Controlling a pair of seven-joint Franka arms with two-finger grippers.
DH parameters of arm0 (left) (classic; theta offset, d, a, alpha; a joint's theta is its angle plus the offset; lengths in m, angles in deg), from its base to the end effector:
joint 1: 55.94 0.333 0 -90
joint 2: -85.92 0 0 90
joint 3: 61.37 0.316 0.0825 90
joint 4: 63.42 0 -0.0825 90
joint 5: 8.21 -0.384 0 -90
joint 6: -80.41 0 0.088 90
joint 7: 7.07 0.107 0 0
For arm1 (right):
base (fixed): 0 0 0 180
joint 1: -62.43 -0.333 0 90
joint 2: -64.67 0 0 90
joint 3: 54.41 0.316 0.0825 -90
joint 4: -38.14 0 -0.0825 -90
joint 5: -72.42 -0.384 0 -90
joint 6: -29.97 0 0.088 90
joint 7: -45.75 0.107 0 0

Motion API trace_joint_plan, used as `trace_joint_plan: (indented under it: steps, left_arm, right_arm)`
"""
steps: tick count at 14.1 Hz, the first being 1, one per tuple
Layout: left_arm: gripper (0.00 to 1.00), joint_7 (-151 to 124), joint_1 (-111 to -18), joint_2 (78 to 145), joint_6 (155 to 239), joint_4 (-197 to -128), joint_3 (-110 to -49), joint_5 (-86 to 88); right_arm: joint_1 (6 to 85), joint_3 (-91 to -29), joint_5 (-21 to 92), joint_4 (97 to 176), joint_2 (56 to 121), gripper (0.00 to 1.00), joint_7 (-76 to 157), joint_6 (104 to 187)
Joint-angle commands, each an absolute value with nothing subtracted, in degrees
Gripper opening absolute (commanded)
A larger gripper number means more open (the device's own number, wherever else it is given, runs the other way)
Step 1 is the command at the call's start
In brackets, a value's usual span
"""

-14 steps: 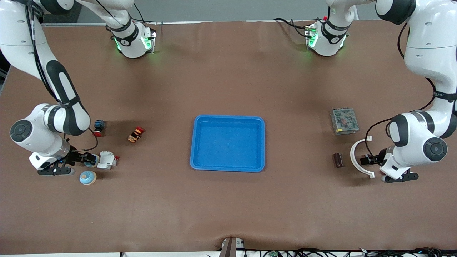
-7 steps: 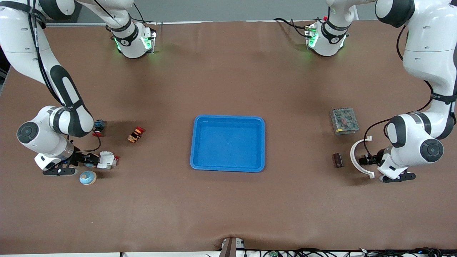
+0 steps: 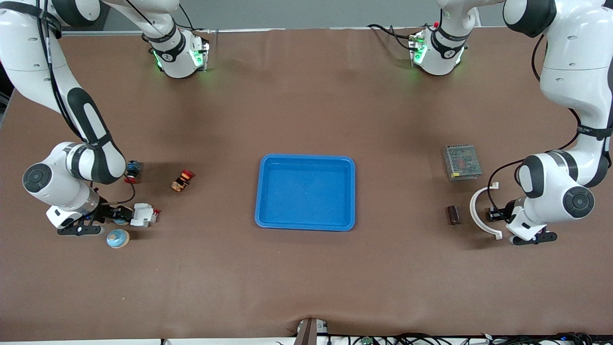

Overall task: Place electrolytic capacitor and blue bell in tray
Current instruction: 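Grasp the capacitor with the left gripper while the right gripper grasps the bell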

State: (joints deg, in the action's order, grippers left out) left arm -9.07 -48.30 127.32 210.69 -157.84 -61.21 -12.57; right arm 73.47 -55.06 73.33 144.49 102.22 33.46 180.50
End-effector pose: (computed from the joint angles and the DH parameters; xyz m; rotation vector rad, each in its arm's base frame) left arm 0.6685 0.0933 0.1826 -3.0799 -0.1826 0.1536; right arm 0.6373 -0.1310 0.1755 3.0976 0.0412 0.1706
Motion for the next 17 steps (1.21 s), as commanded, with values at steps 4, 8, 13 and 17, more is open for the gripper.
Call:
trace_joint_plan:
  steps: [4, 8, 13, 17]
  left_arm:
    - [0.00, -9.5, -48.1, 127.7, 210.9, -157.1, -61.4, -13.6]
    - [0.00, -9.4, -48.5, 127.1, 208.6, -154.3, -61.5, -13.1]
    - [0.00, -14.4, -51.5, 125.9, 197.2, -147.6, -62.0, -13.4]
    - [0.00, -25.0, -56.4, 123.3, 191.4, -145.0, -62.1, -12.8]
  right_arm:
    - [74.5, -54.3, 72.8, 145.6, 102.8, 1.00, 32.7, 180.8]
    - [74.5, -54.3, 72.7, 145.8, 102.7, 0.96, 32.7, 180.7]
    - [74.3, -54.2, 72.7, 145.7, 102.4, 0.57, 32.3, 180.0]
    - [74.4, -54.2, 72.7, 144.9, 101.9, 0.00, 30.6, 177.9]
